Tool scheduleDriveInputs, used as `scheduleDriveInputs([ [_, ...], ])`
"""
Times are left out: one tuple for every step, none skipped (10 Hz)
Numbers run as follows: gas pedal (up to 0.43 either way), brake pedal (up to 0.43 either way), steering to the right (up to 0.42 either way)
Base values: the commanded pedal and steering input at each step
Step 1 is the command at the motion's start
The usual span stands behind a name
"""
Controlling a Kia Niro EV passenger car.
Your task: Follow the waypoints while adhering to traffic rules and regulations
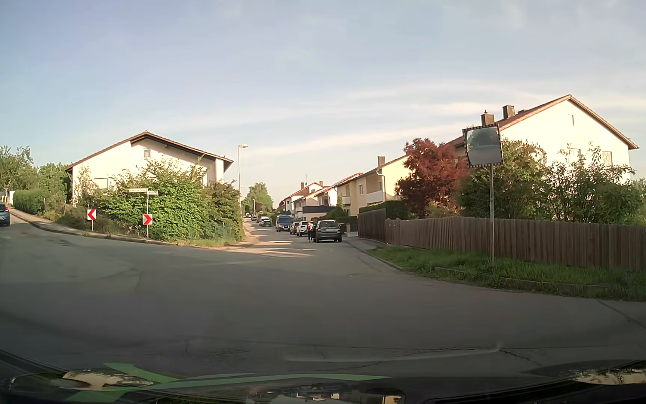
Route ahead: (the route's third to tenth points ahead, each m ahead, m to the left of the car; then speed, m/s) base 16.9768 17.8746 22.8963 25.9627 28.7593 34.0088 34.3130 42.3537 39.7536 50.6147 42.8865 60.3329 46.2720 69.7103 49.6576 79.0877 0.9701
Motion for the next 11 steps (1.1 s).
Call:
scheduleDriveInputs([
  [0.000,0.000,-0.130],
  [0.000,0.000,-0.184],
  [0.000,0.000,-0.241],
  [0.000,0.000,-0.307],
  [0.000,0.000,-0.364],
  [0.000,0.000,-0.424],
  [0.028,0.000,-0.489],
  [0.067,0.000,-0.542],
  [0.067,0.000,-0.559],
  [0.067,0.000,-0.566],
  [0.098,0.000,-0.580],
])
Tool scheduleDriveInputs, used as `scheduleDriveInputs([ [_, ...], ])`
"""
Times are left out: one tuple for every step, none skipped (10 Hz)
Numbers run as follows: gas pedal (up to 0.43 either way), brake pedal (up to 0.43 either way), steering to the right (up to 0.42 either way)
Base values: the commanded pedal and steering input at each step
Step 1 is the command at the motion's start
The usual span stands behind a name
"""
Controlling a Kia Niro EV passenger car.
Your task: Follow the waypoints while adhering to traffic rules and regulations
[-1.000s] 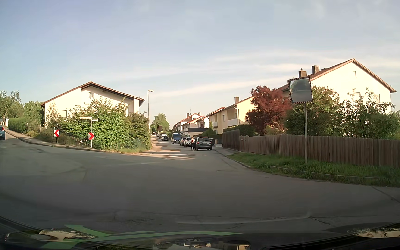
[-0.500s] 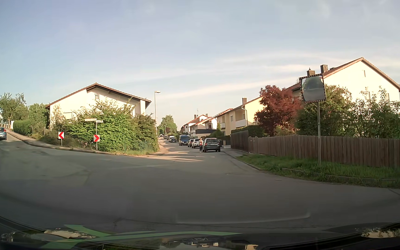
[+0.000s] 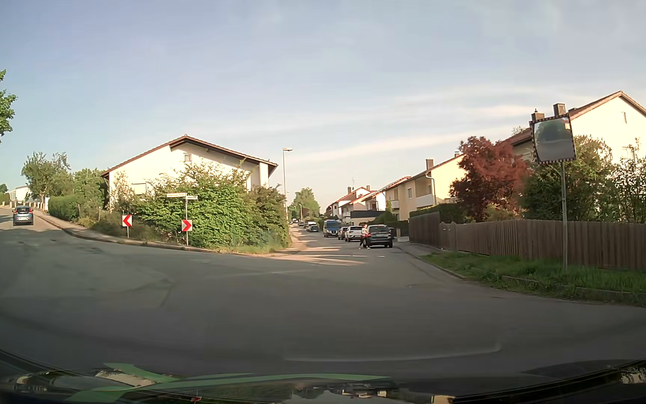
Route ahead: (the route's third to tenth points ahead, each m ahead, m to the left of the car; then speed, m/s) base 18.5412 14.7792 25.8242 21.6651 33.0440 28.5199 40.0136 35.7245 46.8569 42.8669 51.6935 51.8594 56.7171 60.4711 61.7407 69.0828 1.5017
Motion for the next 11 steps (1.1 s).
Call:
scheduleDriveInputs([
  [0.138,0.000,-0.599],
  [0.169,0.000,-0.621],
  [0.220,0.000,-0.621],
  [0.228,0.000,-0.607],
  [0.240,0.000,-0.581],
  [0.240,0.000,-0.555],
  [0.240,0.000,-0.537],
  [0.240,0.000,-0.512],
  [0.240,0.000,-0.481],
  [0.240,0.000,-0.454],
  [0.240,0.000,-0.417],
])
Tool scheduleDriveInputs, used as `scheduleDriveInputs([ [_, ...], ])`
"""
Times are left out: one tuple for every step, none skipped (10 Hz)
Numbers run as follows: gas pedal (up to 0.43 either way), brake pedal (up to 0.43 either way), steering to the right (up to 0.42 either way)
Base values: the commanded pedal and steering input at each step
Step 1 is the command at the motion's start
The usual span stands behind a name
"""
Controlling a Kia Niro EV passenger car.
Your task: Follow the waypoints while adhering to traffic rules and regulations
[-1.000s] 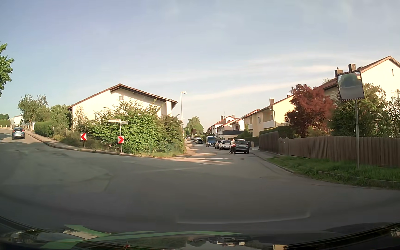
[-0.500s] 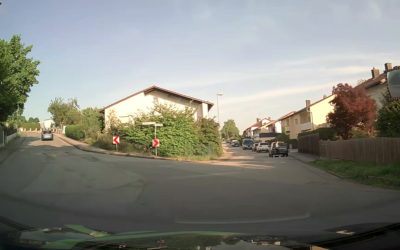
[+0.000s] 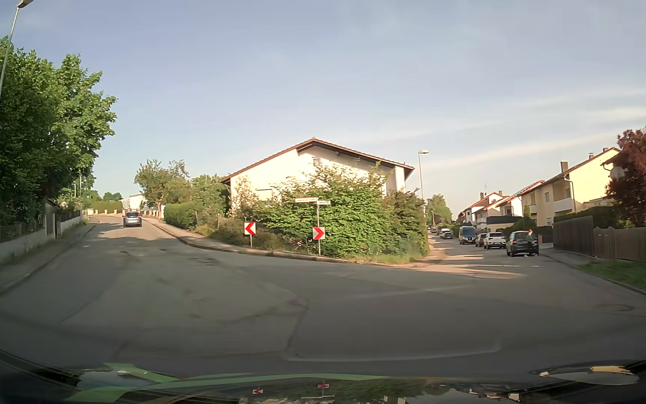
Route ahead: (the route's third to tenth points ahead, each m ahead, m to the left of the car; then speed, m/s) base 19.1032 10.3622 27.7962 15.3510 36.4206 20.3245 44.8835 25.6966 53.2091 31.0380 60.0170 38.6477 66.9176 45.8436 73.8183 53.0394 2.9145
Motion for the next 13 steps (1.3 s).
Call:
scheduleDriveInputs([
  [0.248,0.000,-0.385],
  [0.248,0.000,-0.352],
  [0.260,0.000,-0.303],
  [0.260,0.000,-0.257],
  [0.260,0.000,-0.224],
  [0.268,0.000,-0.189],
  [0.268,0.000,-0.179],
  [0.268,0.000,-0.180],
  [0.268,0.000,-0.184],
  [0.280,0.000,-0.189],
  [0.280,0.000,-0.194],
  [0.287,0.000,-0.194],
  [0.287,0.000,-0.194],
])
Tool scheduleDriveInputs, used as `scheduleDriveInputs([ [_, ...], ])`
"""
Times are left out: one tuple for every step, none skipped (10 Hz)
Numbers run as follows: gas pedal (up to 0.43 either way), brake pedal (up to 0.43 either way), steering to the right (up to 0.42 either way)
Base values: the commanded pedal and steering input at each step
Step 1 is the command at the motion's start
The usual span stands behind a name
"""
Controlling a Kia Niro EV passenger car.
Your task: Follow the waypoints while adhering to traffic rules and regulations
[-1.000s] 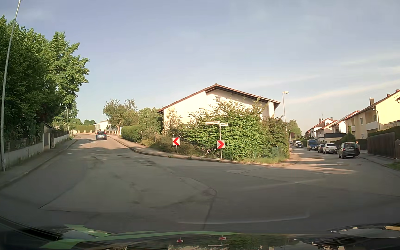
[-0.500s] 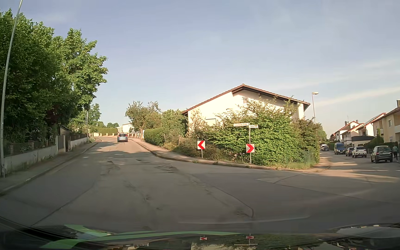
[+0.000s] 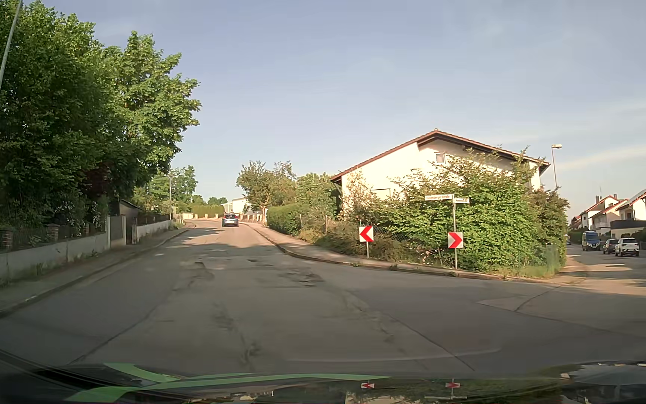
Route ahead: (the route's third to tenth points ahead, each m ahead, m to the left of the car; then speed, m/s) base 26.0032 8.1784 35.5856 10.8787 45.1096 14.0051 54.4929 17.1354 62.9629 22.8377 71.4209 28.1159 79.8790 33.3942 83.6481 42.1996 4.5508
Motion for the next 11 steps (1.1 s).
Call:
scheduleDriveInputs([
  [0.287,0.000,-0.194],
  [0.287,0.000,-0.192],
  [0.287,0.000,-0.192],
  [0.287,0.000,-0.189],
  [0.287,0.000,-0.185],
  [0.287,0.000,-0.180],
  [0.287,0.000,-0.174],
  [0.287,0.000,-0.155],
  [0.287,0.000,-0.133],
  [0.287,0.000,-0.094],
  [0.287,0.000,-0.052],
])
